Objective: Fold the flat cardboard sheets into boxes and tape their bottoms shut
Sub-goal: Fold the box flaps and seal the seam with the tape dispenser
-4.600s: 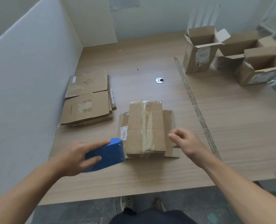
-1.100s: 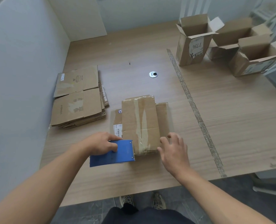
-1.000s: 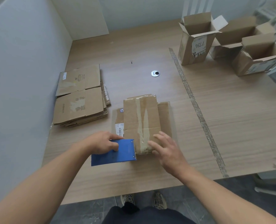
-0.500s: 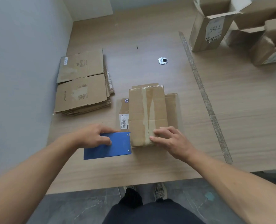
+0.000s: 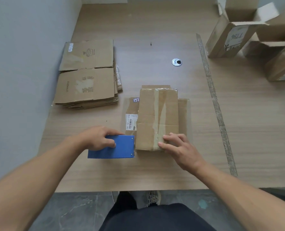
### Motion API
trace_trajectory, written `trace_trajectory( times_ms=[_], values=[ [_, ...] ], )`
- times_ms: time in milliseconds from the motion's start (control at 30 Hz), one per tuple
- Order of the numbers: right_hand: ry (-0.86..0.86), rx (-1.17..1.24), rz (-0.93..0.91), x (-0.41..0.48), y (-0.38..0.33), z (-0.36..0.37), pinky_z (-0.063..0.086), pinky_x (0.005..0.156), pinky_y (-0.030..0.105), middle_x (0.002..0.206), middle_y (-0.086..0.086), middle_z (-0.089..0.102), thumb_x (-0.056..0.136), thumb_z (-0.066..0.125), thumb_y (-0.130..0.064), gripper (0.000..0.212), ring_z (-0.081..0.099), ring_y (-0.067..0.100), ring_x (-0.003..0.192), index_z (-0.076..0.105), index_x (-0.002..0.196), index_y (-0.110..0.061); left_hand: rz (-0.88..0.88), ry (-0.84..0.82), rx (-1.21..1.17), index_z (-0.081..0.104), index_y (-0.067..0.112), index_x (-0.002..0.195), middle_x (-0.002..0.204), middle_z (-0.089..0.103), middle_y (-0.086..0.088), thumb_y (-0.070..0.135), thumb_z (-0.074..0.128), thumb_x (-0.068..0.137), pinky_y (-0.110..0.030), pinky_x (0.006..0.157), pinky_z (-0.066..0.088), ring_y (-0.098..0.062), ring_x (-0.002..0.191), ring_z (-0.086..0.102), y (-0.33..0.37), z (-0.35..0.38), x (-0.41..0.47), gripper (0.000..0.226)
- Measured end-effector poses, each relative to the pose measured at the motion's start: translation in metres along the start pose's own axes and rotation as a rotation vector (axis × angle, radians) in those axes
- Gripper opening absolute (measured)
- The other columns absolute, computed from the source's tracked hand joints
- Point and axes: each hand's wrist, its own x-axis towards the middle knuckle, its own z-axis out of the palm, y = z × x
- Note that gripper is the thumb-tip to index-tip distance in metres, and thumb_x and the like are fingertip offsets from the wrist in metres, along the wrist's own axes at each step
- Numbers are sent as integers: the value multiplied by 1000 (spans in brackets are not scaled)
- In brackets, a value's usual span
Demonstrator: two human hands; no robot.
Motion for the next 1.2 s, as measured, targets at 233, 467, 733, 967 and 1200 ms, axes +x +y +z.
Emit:
trace_trajectory(
  times_ms=[233, 467, 733, 967, 1200],
  values=[
    [-11, -63, 17, 4, -13, -7, 58, 69, 41, 128, 4, 52, 68, 86, 1, 73, 44, 31, 111, 53, 126, -30, 7, 166, 221, 42, 60, 137, 125, 62, 10, 33, 54, 89, -35, 88, 48, -19, 104, 53, 8, 9, -7, 56],
    [-82, -96, 128, 7, -26, -13, 56, 49, 34, 129, -1, 51, 65, 86, 1, 76, 41, 26, 114, 53, 123, -35, -96, 269, 253, 41, 59, 140, 130, 61, 8, 36, 48, 86, -35, 88, 47, -23, 115, 54, 22, 23, -15, 59],
    [-123, -128, 137, 9, -29, -21, 45, 42, 25, 126, -5, 47, 68, 85, -3, 71, 38, 24, 113, 52, 119, -37, -102, 215, 226, 46, 56, 137, 129, 60, 9, 33, 51, 87, -35, 89, 48, -20, 111, 55, -3, 17, -29, 55],
    [-124, -67, 183, 6, -21, -11, 54, 49, 35, 133, -7, 41, 74, 79, 1, 69, 35, 25, 119, 50, 121, -41, -190, 274, 154, 42, 49, 144, 137, 55, 7, 33, 56, 94, -32, 96, 43, -19, 114, 50, -55, -4, -60, 54],
    [-43, 14, 217, 9, -32, -16, 56, 77, 49, 127, 5, 56, 83, 74, -5, 34, 40, 33, 119, 68, 111, -25, -236, 462, 255, 15, 47, 153, 125, 62, -1, 36, 42, 99, -34, 85, 48, -26, 108, 59, -45, 46, -24, 62]
  ],
)
